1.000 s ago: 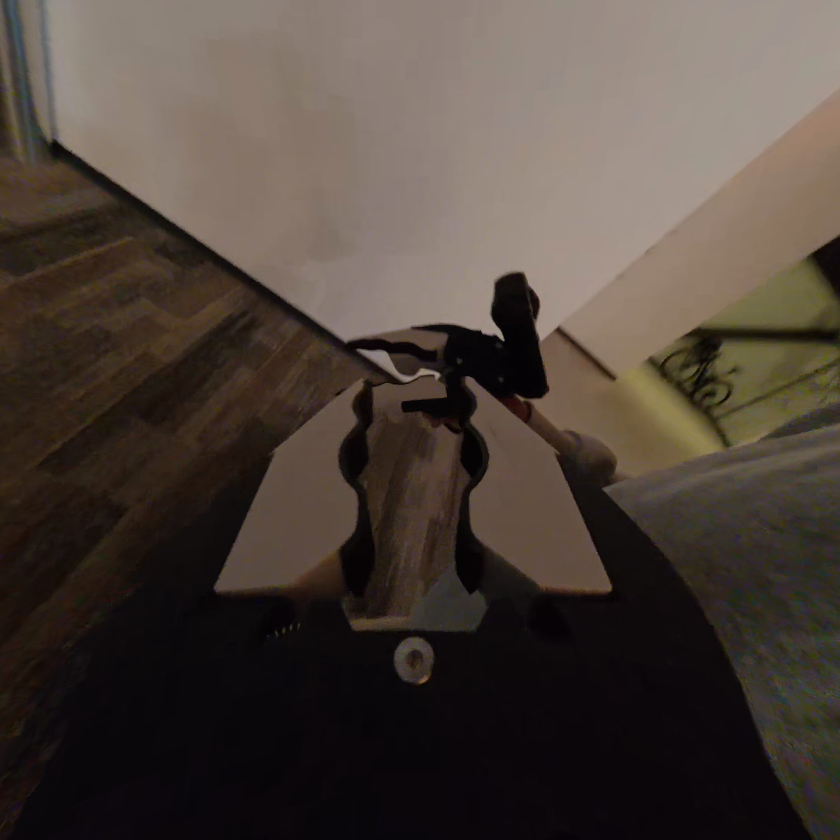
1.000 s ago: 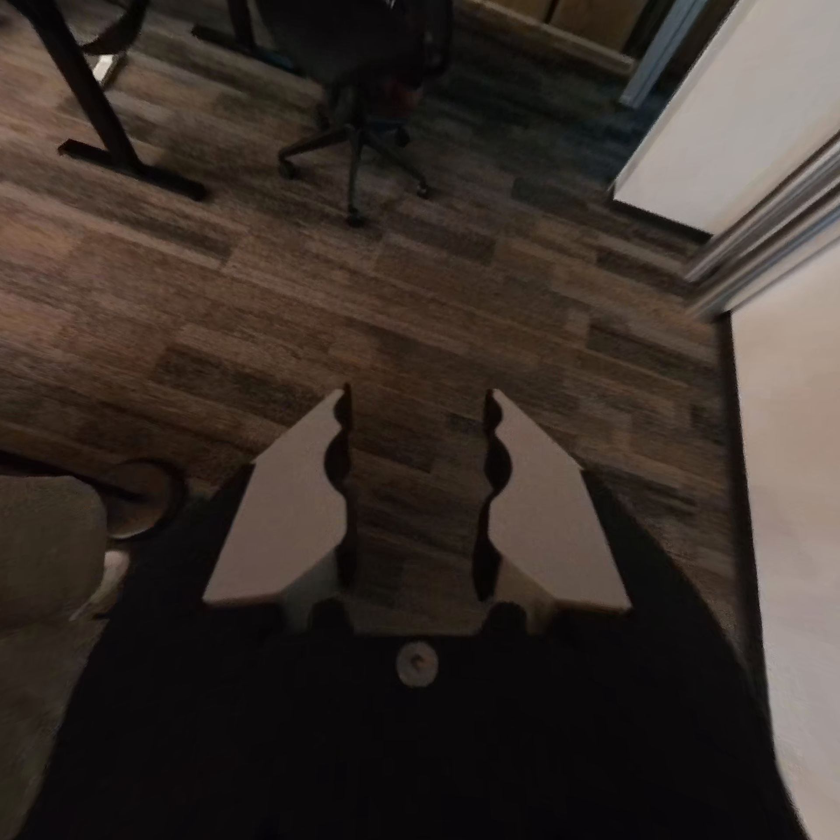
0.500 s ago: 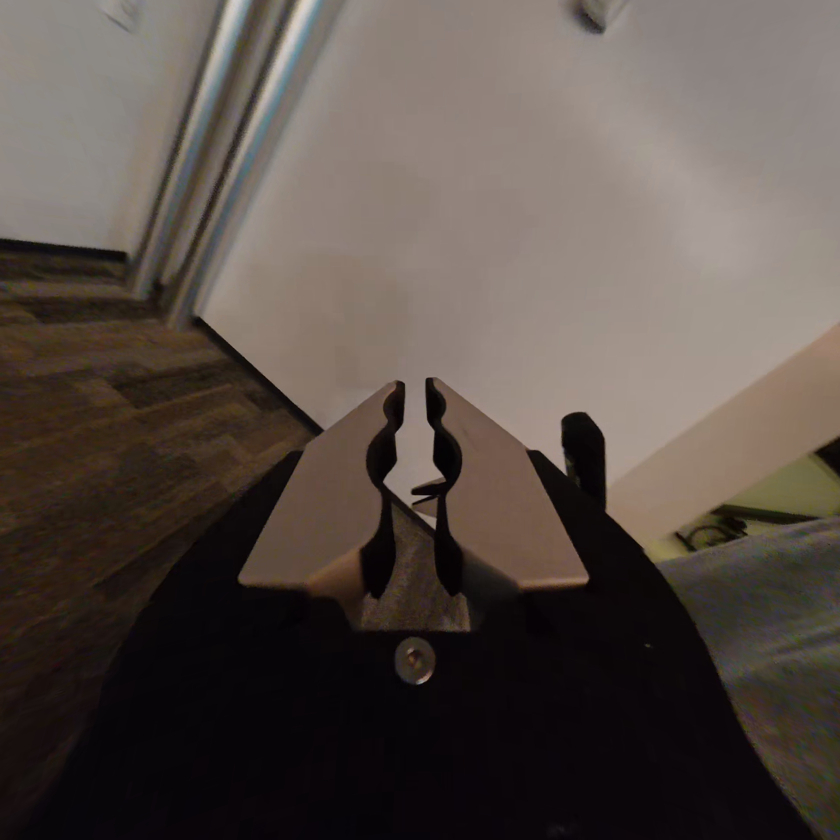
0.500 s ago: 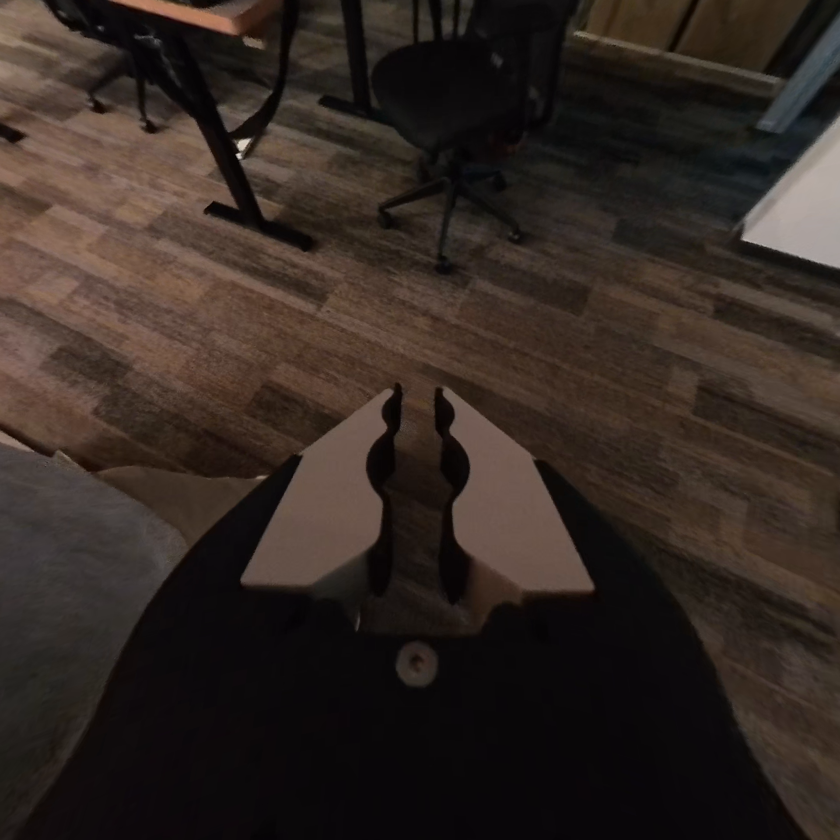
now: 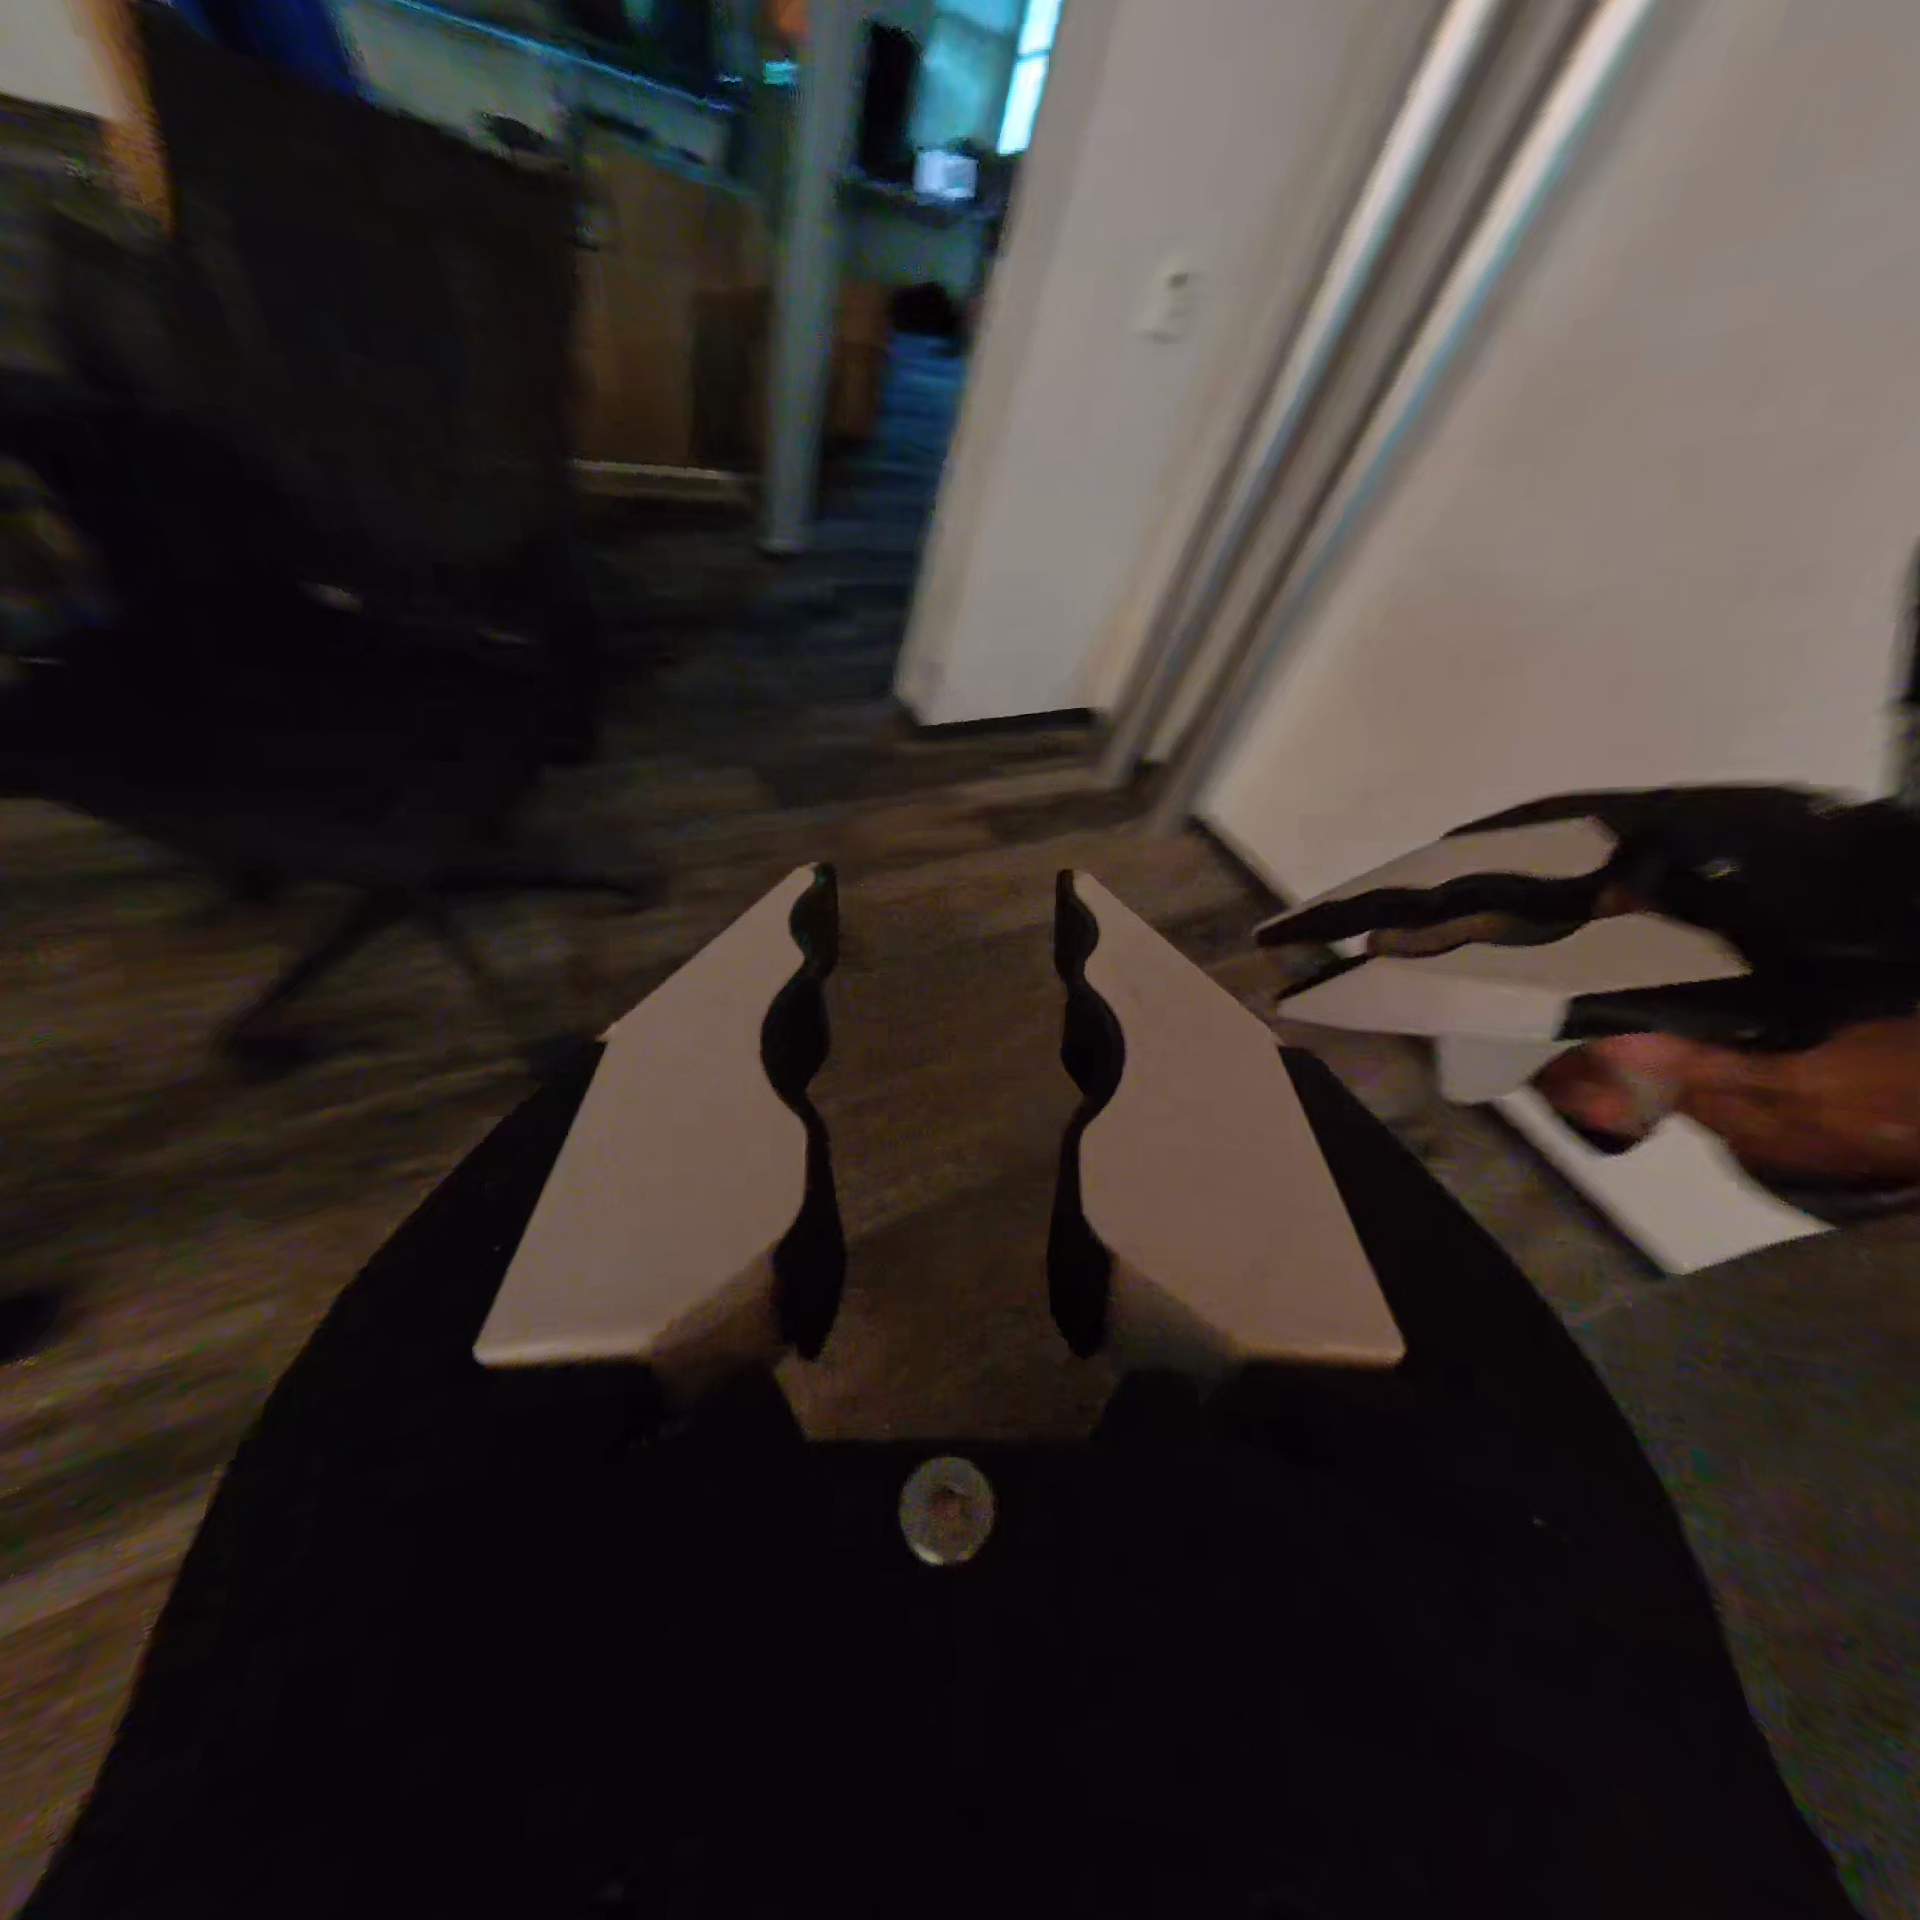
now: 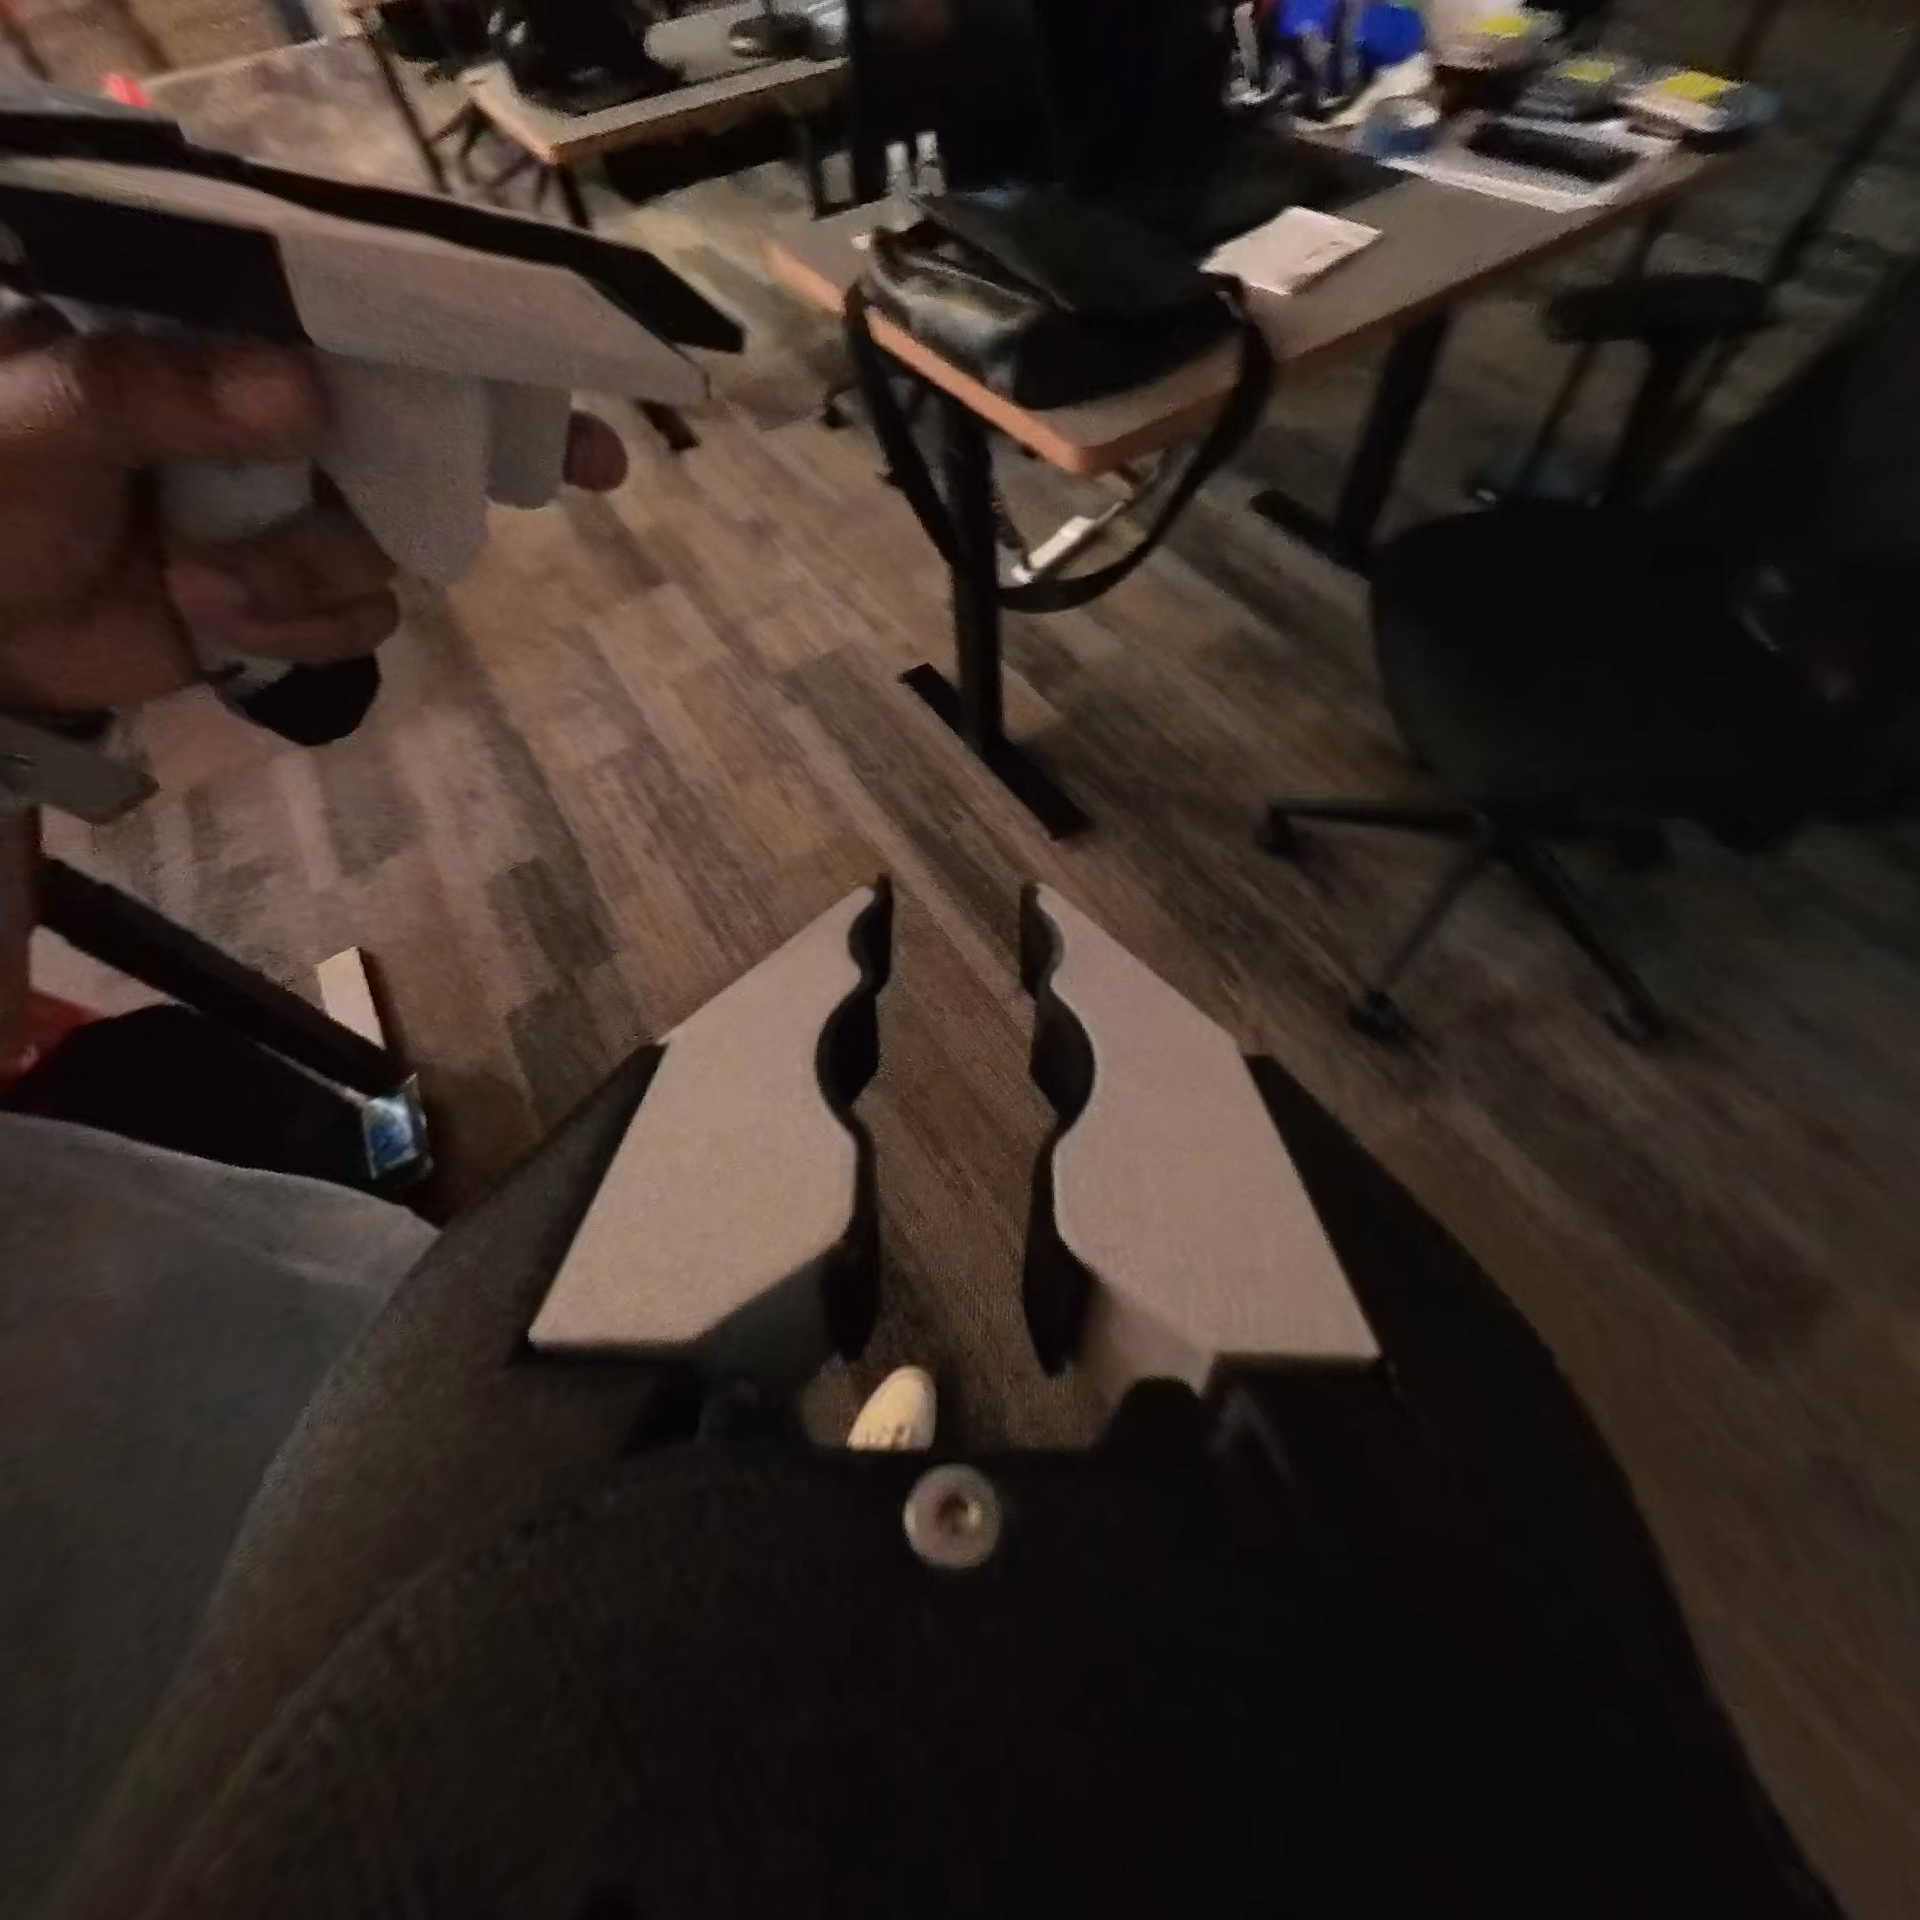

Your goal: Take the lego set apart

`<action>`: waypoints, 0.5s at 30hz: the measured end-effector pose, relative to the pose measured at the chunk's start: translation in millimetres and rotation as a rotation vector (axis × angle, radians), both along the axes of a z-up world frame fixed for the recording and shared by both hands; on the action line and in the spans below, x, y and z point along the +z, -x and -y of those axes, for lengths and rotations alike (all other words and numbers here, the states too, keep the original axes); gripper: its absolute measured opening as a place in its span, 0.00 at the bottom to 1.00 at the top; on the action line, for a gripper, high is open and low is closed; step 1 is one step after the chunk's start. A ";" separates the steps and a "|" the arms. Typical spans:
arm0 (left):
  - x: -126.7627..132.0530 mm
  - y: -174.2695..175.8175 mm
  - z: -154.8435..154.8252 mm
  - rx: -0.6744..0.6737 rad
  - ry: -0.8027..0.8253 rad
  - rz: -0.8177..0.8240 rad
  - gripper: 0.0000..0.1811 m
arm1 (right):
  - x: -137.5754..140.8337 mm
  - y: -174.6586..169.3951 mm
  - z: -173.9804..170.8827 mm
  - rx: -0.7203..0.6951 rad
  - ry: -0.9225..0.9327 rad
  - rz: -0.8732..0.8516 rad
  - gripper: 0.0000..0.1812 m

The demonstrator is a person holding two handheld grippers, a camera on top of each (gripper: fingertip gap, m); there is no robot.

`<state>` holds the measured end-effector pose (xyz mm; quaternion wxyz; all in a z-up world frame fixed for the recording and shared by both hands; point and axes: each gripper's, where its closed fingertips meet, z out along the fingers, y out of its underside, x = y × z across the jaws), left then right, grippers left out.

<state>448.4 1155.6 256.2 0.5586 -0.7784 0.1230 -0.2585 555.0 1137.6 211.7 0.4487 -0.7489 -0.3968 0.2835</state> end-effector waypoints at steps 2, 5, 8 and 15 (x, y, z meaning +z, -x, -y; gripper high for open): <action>-8.0 53.5 -22.1 0.125 0.025 -0.081 0.26 | 0.4 48.7 -32.0 0.037 0.008 0.017 0.26; -36.3 123.2 -42.8 0.286 0.118 -0.037 0.31 | -4.9 114.9 -74.3 0.105 0.009 -0.012 0.28; -71.2 169.4 -57.1 0.358 0.211 0.126 0.32 | -27.1 180.5 -122.2 0.189 0.027 -0.001 0.30; -112.9 309.8 -137.7 0.519 0.323 0.240 0.28 | -75.4 366.0 -239.7 0.464 0.027 0.119 0.26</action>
